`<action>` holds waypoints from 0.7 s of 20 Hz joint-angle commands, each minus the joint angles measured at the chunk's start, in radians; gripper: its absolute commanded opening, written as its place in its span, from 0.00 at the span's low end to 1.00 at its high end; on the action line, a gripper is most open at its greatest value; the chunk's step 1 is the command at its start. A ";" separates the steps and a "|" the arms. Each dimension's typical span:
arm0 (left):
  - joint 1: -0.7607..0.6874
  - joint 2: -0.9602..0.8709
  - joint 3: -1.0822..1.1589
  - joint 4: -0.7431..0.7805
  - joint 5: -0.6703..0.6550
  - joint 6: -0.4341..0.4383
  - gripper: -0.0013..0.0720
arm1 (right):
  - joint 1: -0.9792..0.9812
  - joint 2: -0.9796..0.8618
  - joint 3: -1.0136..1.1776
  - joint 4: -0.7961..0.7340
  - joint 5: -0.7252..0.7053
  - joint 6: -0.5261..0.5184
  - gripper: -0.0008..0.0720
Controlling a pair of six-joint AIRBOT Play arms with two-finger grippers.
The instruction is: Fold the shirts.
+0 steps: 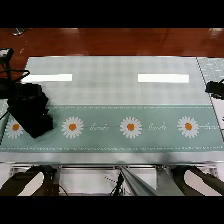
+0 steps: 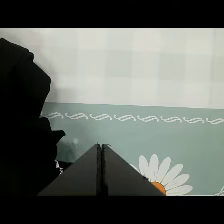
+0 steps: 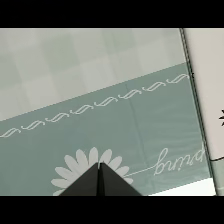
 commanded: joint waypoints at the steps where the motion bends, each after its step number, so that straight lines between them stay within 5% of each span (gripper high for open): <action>1: 0.001 0.000 0.000 0.000 0.000 0.000 0.06 | -0.001 0.000 0.000 0.000 0.000 0.000 0.05; 14: 0.001 -0.003 0.000 -0.007 0.085 -0.003 0.06 | -0.001 0.000 0.000 0.004 -0.101 0.004 0.05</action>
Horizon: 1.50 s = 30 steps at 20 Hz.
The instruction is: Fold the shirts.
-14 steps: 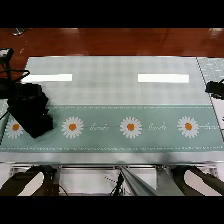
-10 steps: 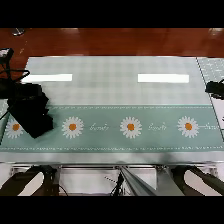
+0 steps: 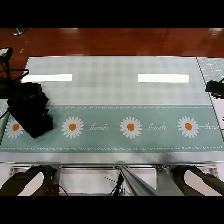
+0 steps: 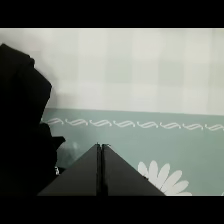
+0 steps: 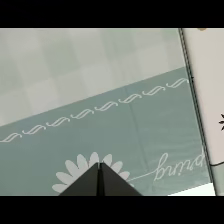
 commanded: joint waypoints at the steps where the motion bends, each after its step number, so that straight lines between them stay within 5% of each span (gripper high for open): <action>1: 0.001 -0.004 0.000 -0.005 0.077 -0.001 0.06 | -0.001 0.000 0.000 0.002 -0.099 0.002 0.05; 8: 0.001 -0.006 0.000 -0.005 0.227 -0.001 0.06 | -0.001 0.000 0.000 0.032 -0.291 0.007 0.05; 9: 0.001 -0.011 0.000 -0.005 0.268 -0.001 0.18 | -0.001 0.000 0.000 0.045 -0.286 0.010 0.11; 10: 0.001 -0.019 0.000 -0.005 0.317 -0.001 0.61 | -0.001 0.000 -0.001 0.070 -0.275 0.020 0.57; 11: 0.001 -0.032 0.000 -0.004 0.380 -0.005 0.98 | -0.001 -0.006 -0.001 0.093 -0.245 0.009 0.87; 15: 0.002 -0.136 0.011 0.016 0.537 0.084 0.98 | 0.000 -0.021 -0.061 0.230 -0.023 -0.150 0.87; 18: 0.005 -0.277 0.048 0.152 0.446 0.085 0.98 | 0.000 0.006 -0.195 0.230 0.066 -0.166 0.87; 22: 0.099 -0.417 0.079 0.423 0.251 -0.171 0.98 | 0.000 0.132 -0.325 0.226 0.069 -0.122 0.87; 25: 0.216 -0.472 0.077 0.304 0.085 -0.255 0.98 | 0.000 0.204 -0.334 0.230 0.067 -0.087 0.87; 27: 0.232 -0.494 0.051 0.189 -0.006 -0.169 0.98 | 0.000 0.219 -0.334 0.251 0.068 -0.086 0.87; 30: 0.230 -0.497 0.010 0.201 -0.033 -0.159 0.98 | 0.000 0.219 -0.334 0.293 0.087 -0.085 0.87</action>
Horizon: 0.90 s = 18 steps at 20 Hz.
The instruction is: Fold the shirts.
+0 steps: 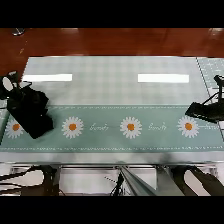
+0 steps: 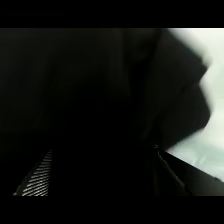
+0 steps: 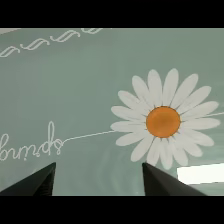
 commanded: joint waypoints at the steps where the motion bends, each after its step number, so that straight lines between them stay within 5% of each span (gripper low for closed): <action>1: 0.024 -0.019 -0.032 -0.032 -0.085 0.005 0.98 | 0.000 0.017 -0.006 0.050 0.028 0.009 0.87; 5: 0.023 -0.021 -0.043 -0.098 -0.116 0.065 0.95 | 0.000 0.017 -0.006 0.067 0.040 0.011 0.87; 6: 0.023 -0.019 -0.043 -0.121 -0.131 0.088 0.61 | 0.000 0.017 -0.006 0.068 0.040 0.011 0.87; 7: 0.023 -0.016 -0.043 -0.139 -0.146 0.105 0.15 | 0.000 0.017 -0.006 0.069 0.039 0.011 0.87; 8: 0.023 -0.010 -0.043 -0.168 -0.165 0.145 0.06 | 0.000 0.017 -0.006 0.069 0.039 0.011 0.87; 18: 0.014 0.403 0.065 -0.860 -0.151 0.377 0.06 | 0.000 0.198 0.000 0.069 -0.034 0.003 0.87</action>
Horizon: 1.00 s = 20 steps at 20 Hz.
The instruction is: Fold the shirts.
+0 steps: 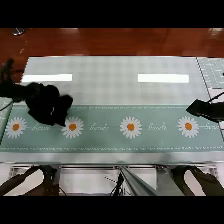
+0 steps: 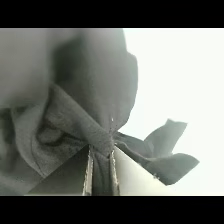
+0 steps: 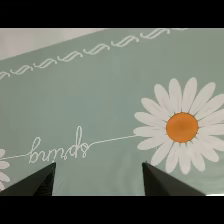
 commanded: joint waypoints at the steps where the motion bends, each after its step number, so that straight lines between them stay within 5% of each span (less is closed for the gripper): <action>1: -0.019 0.163 0.091 -0.282 0.008 0.059 0.06 | 0.000 0.098 0.001 0.001 -0.027 -0.008 0.87; 7: -0.229 0.248 0.402 -0.363 0.017 0.028 0.06 | 0.000 0.312 0.000 0.037 -0.030 -0.023 0.87; 12: -0.451 0.248 0.559 -0.363 0.156 0.021 0.06 | 0.000 0.462 0.000 0.084 -0.027 -0.022 0.87; 17: -0.752 0.236 0.426 -0.362 0.234 0.158 0.06 | 0.000 0.515 0.000 0.099 -0.012 -0.018 0.87; 20: -0.884 0.236 0.200 -0.347 0.306 0.158 0.06 | 0.000 0.515 0.000 0.099 -0.010 -0.015 0.87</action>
